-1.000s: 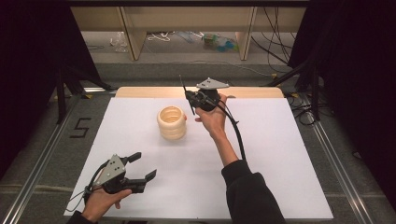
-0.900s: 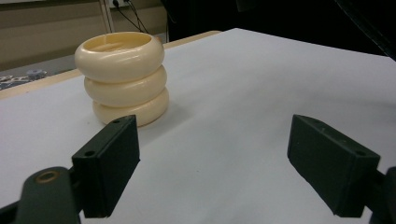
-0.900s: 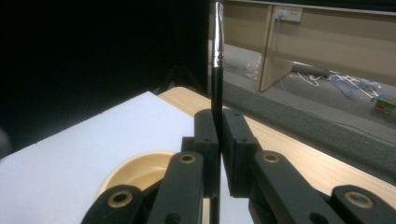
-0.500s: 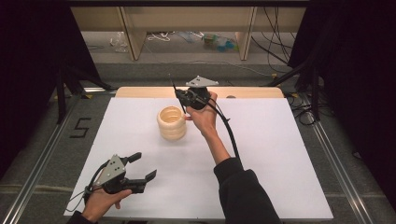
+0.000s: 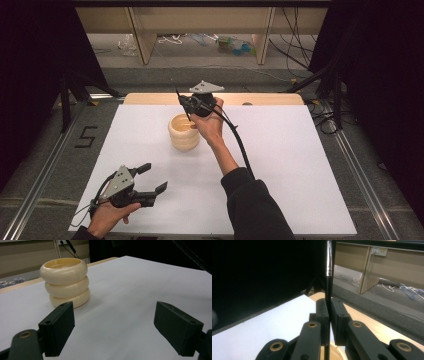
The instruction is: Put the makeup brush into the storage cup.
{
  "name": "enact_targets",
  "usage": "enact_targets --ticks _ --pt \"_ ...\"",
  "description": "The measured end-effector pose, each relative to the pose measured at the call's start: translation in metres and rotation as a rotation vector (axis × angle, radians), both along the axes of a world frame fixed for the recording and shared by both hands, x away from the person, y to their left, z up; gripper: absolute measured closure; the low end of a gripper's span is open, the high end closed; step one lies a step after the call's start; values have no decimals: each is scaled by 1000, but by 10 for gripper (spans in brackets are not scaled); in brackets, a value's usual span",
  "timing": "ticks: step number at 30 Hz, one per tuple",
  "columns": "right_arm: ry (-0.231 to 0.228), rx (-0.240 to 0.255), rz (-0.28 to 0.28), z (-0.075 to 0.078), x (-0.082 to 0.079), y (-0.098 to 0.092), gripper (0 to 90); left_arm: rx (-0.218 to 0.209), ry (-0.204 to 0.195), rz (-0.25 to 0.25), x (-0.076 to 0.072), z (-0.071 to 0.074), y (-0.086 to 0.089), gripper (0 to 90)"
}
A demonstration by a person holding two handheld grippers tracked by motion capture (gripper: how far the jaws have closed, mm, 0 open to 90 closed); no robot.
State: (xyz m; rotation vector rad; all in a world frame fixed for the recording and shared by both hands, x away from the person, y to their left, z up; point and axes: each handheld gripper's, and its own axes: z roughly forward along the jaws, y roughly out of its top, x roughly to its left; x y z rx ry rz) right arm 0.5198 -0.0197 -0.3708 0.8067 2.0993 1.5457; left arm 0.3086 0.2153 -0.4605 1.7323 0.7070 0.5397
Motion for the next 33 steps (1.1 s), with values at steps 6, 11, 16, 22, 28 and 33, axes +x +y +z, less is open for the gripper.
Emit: enact_targets --ticks 6,11,16,22,28,33 --pt "4 5 4 -1 0 4 853 -7 -2 -4 1 0 0 168" --pt "-2 3 14 -2 -1 9 853 -6 -3 -4 0 0 0 168" --pt "5 -2 26 -4 -2 15 853 0 -1 -1 0 0 0 168" --pt "8 -13 28 -8 -1 17 853 0 0 0 0 0 0 168" --pt "14 -16 30 -10 0 18 853 0 0 -1 0 0 0 168" --pt "27 -23 24 -12 0 18 853 -2 -1 -1 0 0 0 168"
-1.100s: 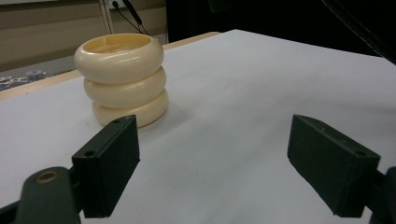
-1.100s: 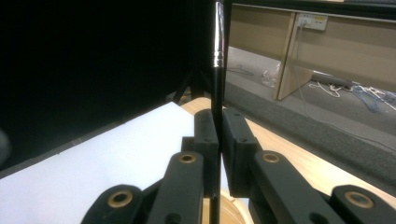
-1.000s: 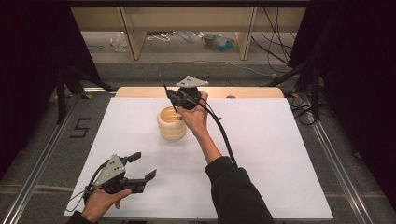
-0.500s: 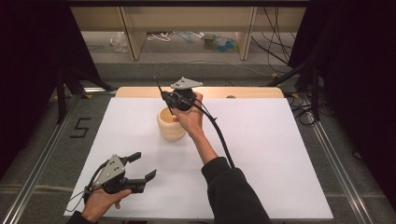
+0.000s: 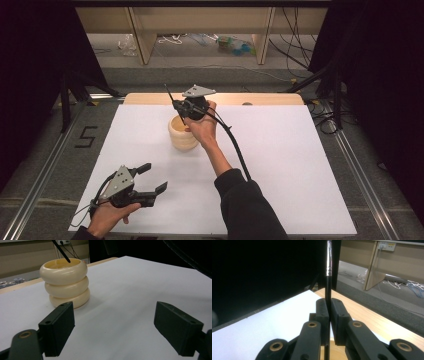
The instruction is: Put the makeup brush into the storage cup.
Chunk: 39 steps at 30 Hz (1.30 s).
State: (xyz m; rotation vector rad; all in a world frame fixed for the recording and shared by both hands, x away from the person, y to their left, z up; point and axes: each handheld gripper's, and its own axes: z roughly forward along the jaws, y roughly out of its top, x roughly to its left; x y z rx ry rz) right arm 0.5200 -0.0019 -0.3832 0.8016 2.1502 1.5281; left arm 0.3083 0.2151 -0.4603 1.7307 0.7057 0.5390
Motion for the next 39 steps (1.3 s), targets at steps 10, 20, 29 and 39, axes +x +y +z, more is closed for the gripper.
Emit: enact_targets --ticks 10,20,29,39 --pt "14 -15 -3 -9 1 -1 853 1 0 0 0 0 0 168" --pt "25 -22 -6 -18 1 -1 852 3 1 -1 0 0 0 168" --pt "47 -43 -1 -23 0 -3 852 6 -2 -4 0 -1 0 168" --pt "108 -39 -56 -20 -2 -9 552 6 -2 -3 1 -1 0 167"
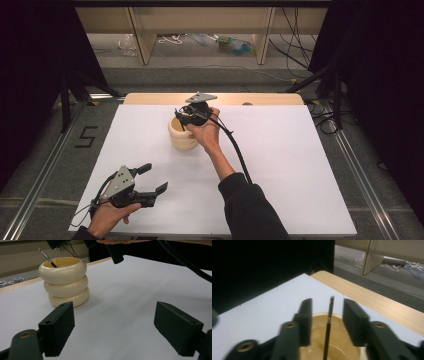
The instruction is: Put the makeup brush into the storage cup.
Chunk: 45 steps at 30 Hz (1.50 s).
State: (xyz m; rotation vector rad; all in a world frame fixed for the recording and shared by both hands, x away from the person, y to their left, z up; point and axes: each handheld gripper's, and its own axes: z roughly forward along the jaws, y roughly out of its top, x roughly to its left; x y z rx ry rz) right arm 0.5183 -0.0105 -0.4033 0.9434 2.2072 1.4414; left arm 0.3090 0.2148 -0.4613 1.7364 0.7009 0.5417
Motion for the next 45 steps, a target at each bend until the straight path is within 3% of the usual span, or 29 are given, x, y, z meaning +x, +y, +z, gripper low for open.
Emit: enact_targets --ticks 6,11,17,30,31,32,33,34,36,37,38,45 --pt "-23 -9 -19 11 -4 -9 435 0 -2 -1 0 0 0 167" --pt "-44 -34 -13 18 -9 -20 401 0 -4 4 0 0 1 167" --pt "-30 -29 -15 23 -16 -37 382 -10 -5 5 1 0 1 167" --pt "-62 -47 15 31 -38 -63 369 2 0 20 0 1 3 167" --pt "-67 -44 14 31 -42 -68 369 -11 7 30 0 1 2 167" --pt "-67 -44 14 31 -42 -68 369 -10 1 31 0 1 2 167" --pt "-77 -36 10 31 -43 -70 369 7 -29 18 2 2 3 167" --pt "-76 -35 13 32 -45 -74 369 -13 0 21 0 1 2 167" --pt "-86 -35 9 34 -49 -79 366 -18 14 23 -1 1 1 167" --pt "-87 -39 9 34 -50 -81 365 -15 12 21 -1 1 1 167" --pt "-94 -39 6 34 -52 -84 365 0 -17 17 1 1 2 167" --pt "-108 -16 -6 34 -62 -101 351 -19 15 29 -1 1 2 167"
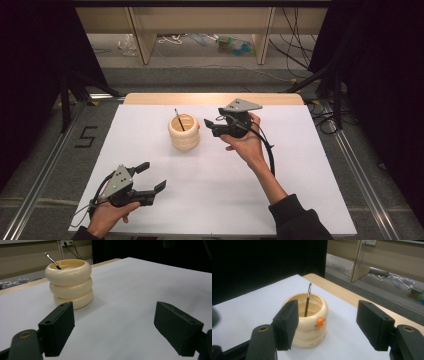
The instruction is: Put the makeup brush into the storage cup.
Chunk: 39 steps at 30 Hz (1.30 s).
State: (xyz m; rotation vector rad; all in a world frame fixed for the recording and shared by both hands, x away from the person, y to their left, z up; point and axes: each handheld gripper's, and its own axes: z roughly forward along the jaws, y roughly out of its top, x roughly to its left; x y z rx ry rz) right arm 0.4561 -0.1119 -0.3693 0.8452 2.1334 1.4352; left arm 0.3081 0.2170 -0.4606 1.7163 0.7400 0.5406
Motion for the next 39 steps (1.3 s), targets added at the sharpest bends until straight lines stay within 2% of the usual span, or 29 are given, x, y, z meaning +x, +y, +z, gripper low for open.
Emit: enact_targets --ticks 4,5,6,7,8,10,11,12,17,26,31,39 --pt "-4 -6 -10 -3 -9 -10 347 3 0 9 0 0 1 167" --pt "-6 -5 -18 -5 -11 -12 343 114 -6 -14 1 2 8 167" --pt "-7 -2 -11 -6 -12 -14 344 155 -3 -25 1 3 11 167" --pt "-11 5 -19 -9 -15 -17 344 166 -3 -28 1 4 12 167" --pt "-3 -6 -19 -10 -16 -20 343 -55 3 24 0 -1 -3 167" --pt "3 -20 -20 -12 -17 -25 336 -47 -1 23 -1 0 -2 167" --pt "2 -10 -28 -13 -18 -28 336 -3 -3 9 0 1 1 167" --pt "4 -3 -29 -14 -18 -30 336 3 -2 12 0 1 1 167" --pt "7 3 -45 -17 -21 -37 331 0 -1 12 0 1 1 167" --pt "-4 18 -33 -14 -28 -43 320 -2 -2 12 -1 1 2 167" --pt "-5 21 -43 -17 -31 -49 267 0 -4 11 -1 1 2 167" --pt "-18 36 -64 -17 -37 -61 238 -1 -3 12 -1 2 2 167"
